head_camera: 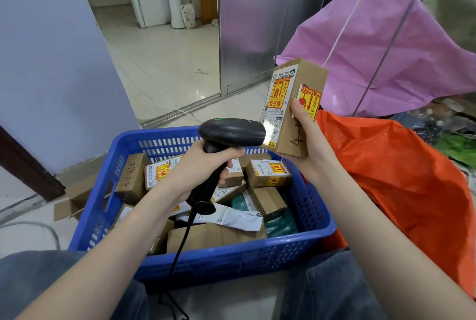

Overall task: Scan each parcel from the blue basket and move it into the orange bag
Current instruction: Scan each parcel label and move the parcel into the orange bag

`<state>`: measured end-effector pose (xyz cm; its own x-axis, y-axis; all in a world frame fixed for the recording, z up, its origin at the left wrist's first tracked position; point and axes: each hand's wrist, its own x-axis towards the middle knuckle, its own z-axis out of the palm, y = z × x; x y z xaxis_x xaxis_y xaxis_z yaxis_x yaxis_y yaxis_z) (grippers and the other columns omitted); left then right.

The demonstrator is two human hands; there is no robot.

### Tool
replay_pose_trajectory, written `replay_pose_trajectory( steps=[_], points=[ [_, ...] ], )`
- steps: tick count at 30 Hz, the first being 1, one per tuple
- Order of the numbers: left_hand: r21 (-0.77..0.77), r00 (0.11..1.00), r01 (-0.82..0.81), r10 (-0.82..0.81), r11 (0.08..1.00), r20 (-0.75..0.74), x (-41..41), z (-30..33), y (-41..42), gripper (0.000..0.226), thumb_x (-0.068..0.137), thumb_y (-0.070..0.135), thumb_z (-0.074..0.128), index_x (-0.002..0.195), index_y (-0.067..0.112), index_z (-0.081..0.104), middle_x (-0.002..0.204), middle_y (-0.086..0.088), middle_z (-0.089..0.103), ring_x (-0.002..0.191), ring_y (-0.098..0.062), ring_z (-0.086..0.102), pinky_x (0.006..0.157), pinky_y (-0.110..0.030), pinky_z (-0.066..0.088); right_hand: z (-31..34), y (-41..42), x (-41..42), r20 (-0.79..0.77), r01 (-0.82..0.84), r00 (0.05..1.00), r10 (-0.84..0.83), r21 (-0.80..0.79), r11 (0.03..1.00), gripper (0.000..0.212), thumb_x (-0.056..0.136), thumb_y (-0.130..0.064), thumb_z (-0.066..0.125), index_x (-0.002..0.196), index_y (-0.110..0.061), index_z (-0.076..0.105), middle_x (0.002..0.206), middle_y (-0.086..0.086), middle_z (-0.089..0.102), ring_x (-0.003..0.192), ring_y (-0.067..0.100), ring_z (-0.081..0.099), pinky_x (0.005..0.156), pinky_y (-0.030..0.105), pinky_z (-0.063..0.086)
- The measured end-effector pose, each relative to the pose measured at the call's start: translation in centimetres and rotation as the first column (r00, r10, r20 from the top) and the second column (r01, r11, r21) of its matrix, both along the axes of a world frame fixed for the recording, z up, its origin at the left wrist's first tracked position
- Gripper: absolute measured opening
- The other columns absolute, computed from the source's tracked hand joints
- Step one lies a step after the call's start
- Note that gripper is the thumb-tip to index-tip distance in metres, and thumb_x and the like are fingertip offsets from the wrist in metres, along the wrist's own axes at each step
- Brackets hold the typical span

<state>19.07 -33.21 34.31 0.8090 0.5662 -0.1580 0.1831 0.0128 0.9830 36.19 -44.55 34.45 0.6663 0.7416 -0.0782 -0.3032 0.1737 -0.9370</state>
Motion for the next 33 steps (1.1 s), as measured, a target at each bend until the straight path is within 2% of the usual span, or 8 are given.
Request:
replay_pose_trajectory(
  steps=[9,14,17,21,24,26,28,33],
  points=[
    [-0.043,0.998,-0.043,0.044,0.998,0.039,0.2,0.3,-0.1,0.018,0.083,0.025,0.071,0.084,0.008,0.064,0.059,0.003,0.061,0.051,-0.013,0.055,0.054,-0.026,0.048,-0.4,0.2,0.2,-0.051,-0.024,0.998,0.021,-0.052,0.998,0.069,0.070,-0.056,0.065,0.132,-0.028,0.055,0.121,0.000,0.068,0.110,0.022,0.066,0.093,0.050,0.052],
    [-0.024,0.994,-0.101,0.102,0.995,0.036,1.3,-0.1,-0.1,0.024,0.080,0.029,0.073,0.092,0.010,0.066,0.061,0.006,0.065,0.057,-0.013,0.060,0.061,-0.028,0.050,-1.1,-0.1,1.1,-0.113,-0.058,0.992,0.049,-0.081,0.995,0.092,0.057,-0.069,0.070,0.138,-0.030,0.047,0.127,0.003,0.065,0.110,0.029,0.065,0.083,0.055,0.055],
    [0.009,0.992,-0.126,0.125,0.992,0.008,2.9,-0.4,-0.6,0.021,0.081,0.031,0.073,0.087,0.013,0.065,0.059,0.003,0.064,0.057,-0.011,0.061,0.060,-0.025,0.052,-1.3,-1.0,2.1,-0.102,-0.069,0.993,0.057,-0.116,0.991,0.097,0.053,-0.073,0.062,0.138,-0.029,0.046,0.125,0.002,0.066,0.106,0.028,0.068,0.071,0.046,0.059],
    [0.028,0.992,-0.126,0.126,0.992,0.004,5.8,-0.7,-1.7,0.018,0.083,0.030,0.071,0.085,0.014,0.062,0.058,0.001,0.061,0.053,-0.008,0.059,0.055,-0.019,0.052,-1.8,-2.9,4.4,-0.023,-0.004,1.000,-0.001,-0.187,0.982,0.093,0.055,-0.074,0.061,0.135,-0.028,0.048,0.120,0.002,0.068,0.102,0.027,0.069,0.069,0.044,0.058],
    [0.014,0.993,-0.117,0.117,0.993,0.004,8.6,-1.2,-2.8,0.019,0.083,0.031,0.071,0.089,0.016,0.062,0.067,-0.003,0.063,0.058,-0.011,0.060,0.063,-0.026,0.053,-2.4,-5.1,6.4,0.023,0.105,0.995,-0.102,-0.249,0.963,0.086,0.059,-0.071,0.062,0.130,-0.024,0.050,0.107,0.001,0.070,0.080,0.017,0.070,0.055,0.031,0.054],
    [-0.001,0.994,-0.108,0.108,0.994,0.007,10.8,-1.6,-3.8,0.014,0.084,0.028,0.071,0.084,0.018,0.060,0.067,-0.003,0.062,0.057,-0.010,0.059,0.060,-0.023,0.053,-3.1,-6.5,7.8,0.048,0.170,0.985,-0.163,-0.298,0.939,0.072,0.071,-0.067,0.060,0.127,-0.023,0.052,0.098,0.000,0.067,0.070,0.014,0.065,0.061,0.030,0.051],
    [0.011,0.996,-0.094,0.094,0.996,-0.012,13.0,-2.3,-4.9,0.014,0.085,0.024,0.070,0.079,0.020,0.059,0.062,-0.001,0.059,0.051,-0.008,0.057,0.054,-0.019,0.050,-4.1,-8.0,9.4,0.045,0.232,0.972,-0.231,-0.353,0.906,0.057,0.080,-0.063,0.060,0.122,-0.025,0.055,0.097,0.000,0.066,0.074,0.017,0.062,0.073,0.037,0.047],
    [0.041,0.999,0.001,0.000,0.999,-0.043,18.3,-5.0,-7.4,0.008,0.086,0.015,0.067,0.086,0.009,0.062,0.065,-0.006,0.055,0.043,0.000,0.054,0.048,-0.015,0.045,-7.3,-11.3,12.8,0.009,0.331,0.928,-0.373,-0.480,0.813,0.036,0.081,-0.057,0.063,0.101,-0.028,0.059,0.088,-0.003,0.066,0.081,0.022,0.061,0.093,0.050,0.046]
  ],
)
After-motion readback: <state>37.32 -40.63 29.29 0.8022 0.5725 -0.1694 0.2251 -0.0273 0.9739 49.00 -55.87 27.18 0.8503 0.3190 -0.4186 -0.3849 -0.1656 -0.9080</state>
